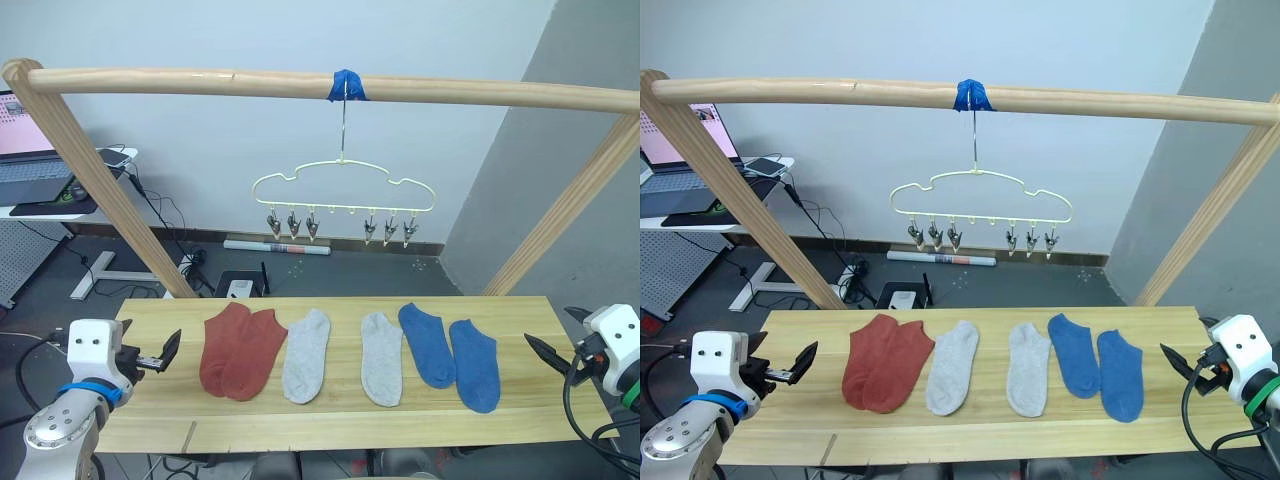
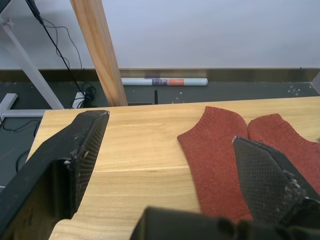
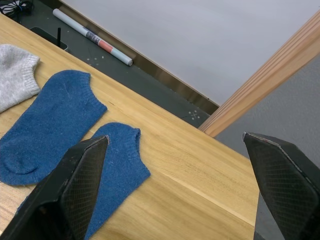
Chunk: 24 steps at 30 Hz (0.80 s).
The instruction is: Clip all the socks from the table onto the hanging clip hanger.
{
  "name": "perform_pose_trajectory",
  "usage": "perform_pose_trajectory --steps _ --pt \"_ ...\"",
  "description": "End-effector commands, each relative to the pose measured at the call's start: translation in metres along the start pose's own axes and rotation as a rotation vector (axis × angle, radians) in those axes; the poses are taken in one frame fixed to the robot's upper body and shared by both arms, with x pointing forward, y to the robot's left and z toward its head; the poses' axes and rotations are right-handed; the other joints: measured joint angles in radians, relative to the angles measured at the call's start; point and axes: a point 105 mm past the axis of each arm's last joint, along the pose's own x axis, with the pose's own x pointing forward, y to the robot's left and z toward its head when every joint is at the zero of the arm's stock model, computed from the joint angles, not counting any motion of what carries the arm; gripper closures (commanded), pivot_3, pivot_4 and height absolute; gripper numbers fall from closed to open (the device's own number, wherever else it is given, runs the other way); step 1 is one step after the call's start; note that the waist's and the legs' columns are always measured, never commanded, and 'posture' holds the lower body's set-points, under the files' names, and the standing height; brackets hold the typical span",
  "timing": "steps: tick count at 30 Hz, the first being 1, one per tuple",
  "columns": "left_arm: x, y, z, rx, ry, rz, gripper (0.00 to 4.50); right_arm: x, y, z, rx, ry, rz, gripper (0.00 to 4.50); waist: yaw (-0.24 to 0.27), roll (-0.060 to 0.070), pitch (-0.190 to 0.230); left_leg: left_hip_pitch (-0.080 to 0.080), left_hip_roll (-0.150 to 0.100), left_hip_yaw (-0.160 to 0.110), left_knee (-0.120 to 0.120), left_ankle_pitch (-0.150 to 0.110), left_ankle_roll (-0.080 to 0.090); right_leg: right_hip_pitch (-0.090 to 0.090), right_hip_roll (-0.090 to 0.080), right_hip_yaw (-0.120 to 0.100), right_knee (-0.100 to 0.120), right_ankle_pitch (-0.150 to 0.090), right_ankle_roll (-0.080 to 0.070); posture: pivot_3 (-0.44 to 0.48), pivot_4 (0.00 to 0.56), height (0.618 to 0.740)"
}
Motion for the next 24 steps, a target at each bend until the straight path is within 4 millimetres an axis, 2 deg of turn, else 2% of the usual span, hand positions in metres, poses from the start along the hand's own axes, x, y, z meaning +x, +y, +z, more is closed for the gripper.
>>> perform_pose_trajectory --steps 1,15,24 --pt "0.000 0.006 0.013 0.023 -0.057 0.024 0.02 -0.001 -0.004 0.011 -0.041 -0.031 -0.006 0.00 0.000 0.000 0.000 0.000 0.000 0.000 0.000 0.000 0.000 0.000 0.000 0.000 0.000 0.000 0.000 -0.034 0.073 0.730" --pt "0.004 -0.001 0.028 0.020 -0.123 -0.036 0.02 0.001 -0.001 0.020 -0.039 -0.067 0.001 0.00 0.000 0.001 -0.001 0.000 0.000 0.000 0.000 0.000 0.000 0.000 0.000 0.000 0.000 0.000 0.000 -0.038 0.083 0.730" --pt "0.018 -0.017 0.066 0.037 -0.248 -0.105 0.02 0.002 0.014 0.039 -0.053 -0.137 0.038 0.00 0.000 0.002 0.007 0.000 0.000 0.000 0.000 0.000 0.000 0.000 0.000 0.001 0.000 0.000 0.000 -0.071 0.141 0.730"
